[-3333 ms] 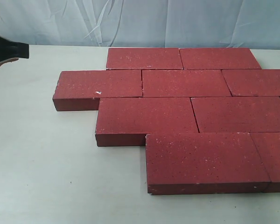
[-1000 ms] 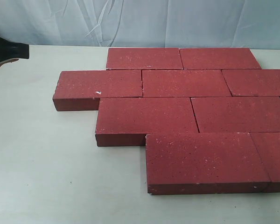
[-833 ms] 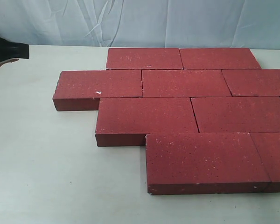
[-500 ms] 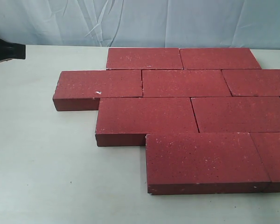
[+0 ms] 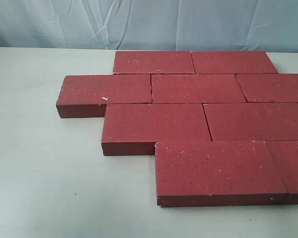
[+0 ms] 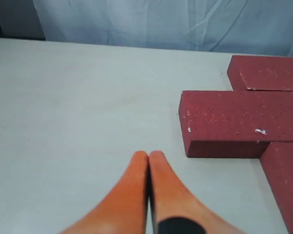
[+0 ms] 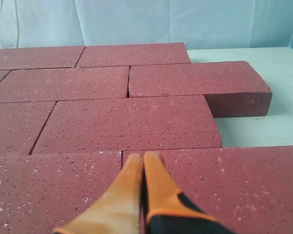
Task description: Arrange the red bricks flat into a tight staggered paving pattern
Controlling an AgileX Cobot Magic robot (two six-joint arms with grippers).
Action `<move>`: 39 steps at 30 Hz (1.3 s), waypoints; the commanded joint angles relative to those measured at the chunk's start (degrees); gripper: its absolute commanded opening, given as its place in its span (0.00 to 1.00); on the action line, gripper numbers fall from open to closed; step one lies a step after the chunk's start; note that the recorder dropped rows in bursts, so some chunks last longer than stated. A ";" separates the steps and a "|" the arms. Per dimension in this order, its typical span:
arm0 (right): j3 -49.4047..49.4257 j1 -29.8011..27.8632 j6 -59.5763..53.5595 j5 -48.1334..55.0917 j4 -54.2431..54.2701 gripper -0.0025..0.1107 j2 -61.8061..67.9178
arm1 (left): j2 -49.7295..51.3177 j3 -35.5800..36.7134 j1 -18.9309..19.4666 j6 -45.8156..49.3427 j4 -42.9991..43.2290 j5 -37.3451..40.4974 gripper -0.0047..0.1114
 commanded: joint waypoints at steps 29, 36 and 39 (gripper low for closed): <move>0.31 -0.21 -0.33 -0.60 0.41 0.02 -0.30 | -34.75 24.94 0.22 0.19 3.20 -6.05 0.04; 0.31 -0.21 -0.33 -0.60 0.41 0.02 -0.30 | -34.75 24.94 0.22 0.19 3.31 -6.32 0.04; 0.31 -0.21 -0.33 -0.60 0.41 0.02 -0.30 | -34.75 24.94 0.22 0.19 3.31 -6.32 0.04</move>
